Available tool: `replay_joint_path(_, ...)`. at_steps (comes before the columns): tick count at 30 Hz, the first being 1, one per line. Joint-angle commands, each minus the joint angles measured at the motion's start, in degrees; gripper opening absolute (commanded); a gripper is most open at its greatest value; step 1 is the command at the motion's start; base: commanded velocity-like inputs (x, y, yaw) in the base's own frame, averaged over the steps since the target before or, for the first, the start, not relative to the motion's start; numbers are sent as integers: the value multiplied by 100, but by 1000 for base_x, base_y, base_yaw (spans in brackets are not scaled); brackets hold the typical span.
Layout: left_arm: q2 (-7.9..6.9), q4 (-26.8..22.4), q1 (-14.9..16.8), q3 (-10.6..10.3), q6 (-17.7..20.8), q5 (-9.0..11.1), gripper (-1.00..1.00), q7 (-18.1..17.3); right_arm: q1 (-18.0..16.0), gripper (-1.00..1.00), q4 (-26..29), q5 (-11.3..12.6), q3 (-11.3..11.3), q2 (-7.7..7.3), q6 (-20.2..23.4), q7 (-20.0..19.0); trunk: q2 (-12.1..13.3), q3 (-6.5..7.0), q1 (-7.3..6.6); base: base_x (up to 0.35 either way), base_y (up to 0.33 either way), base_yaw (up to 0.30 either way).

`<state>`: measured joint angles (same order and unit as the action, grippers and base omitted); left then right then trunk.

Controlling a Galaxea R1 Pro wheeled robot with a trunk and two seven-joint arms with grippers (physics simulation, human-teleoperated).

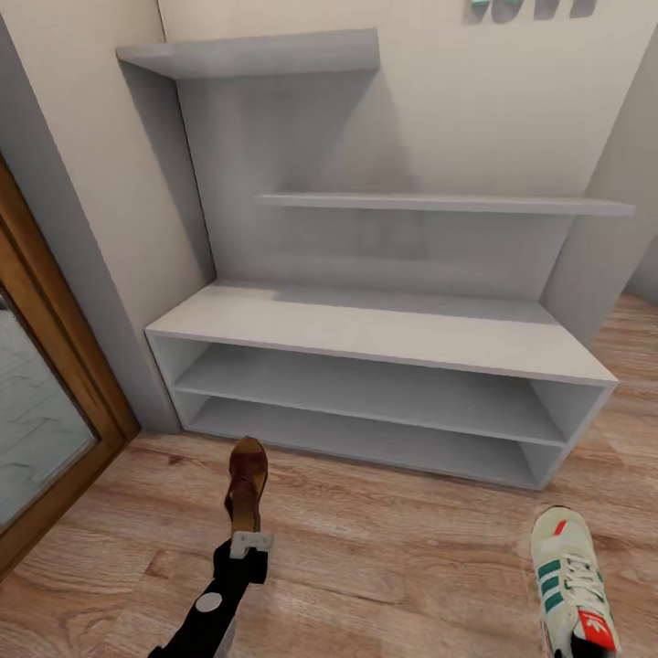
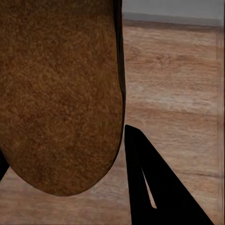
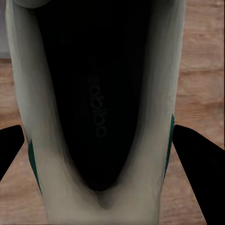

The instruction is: Pick up the two gym shoes and the two sandals from the corridor floor and place them onto the hallstand (shoe rack) in the corridor, making sure they are on the rack and not on the floor. Arrange them so the two gym shoes are next to each other and the two sandals are next to each other.

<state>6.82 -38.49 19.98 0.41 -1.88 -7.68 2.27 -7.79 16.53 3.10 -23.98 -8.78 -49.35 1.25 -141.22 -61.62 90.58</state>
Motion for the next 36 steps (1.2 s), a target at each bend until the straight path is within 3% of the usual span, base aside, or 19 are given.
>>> replay_joint_path(1,6,8,61,-14,50,-77,-100,6,-3,-100,-9,10,-16,-34,-11,-5,-2,-5,-1,0,0,0)
replay_joint_path(4,21,4,240,-180,311,-75,-100,-28,-3,-100,-19,109,-309,-228,113,-3,-2,-5,-1,0,0,0)
replay_joint_path(7,1,-10,302,-414,498,-63,-100,-33,-3,-100,35,258,-734,-475,647,-52,-2,-5,-1,0,0,0)
replay_joint_path(9,-26,-16,268,-481,508,-45,-100,-37,-3,-100,187,298,-863,-502,870,-158,-2,-5,-1,0,0,-14)
replay_joint_path(17,-47,-2,314,-478,617,-32,-100,-39,-3,-100,291,309,-898,-458,959,-204,-2,10,-1,0,0,-238)
replay_joint_path(20,-42,-7,435,-474,1017,-30,-100,-45,-3,-100,290,313,-900,-458,961,-204,-2,11,-1,0,0,-293)
replay_joint_path(32,-25,80,1846,-479,2540,-23,-100,-58,-3,-100,299,314,-920,-461,975,-205,-2,10,-1,0,0,-296)
replay_joint_path(36,-55,139,2213,-465,2861,-25,-100,-60,-3,-100,307,314,-927,-504,1080,-243,-2,-1,-1,0,0,-272)
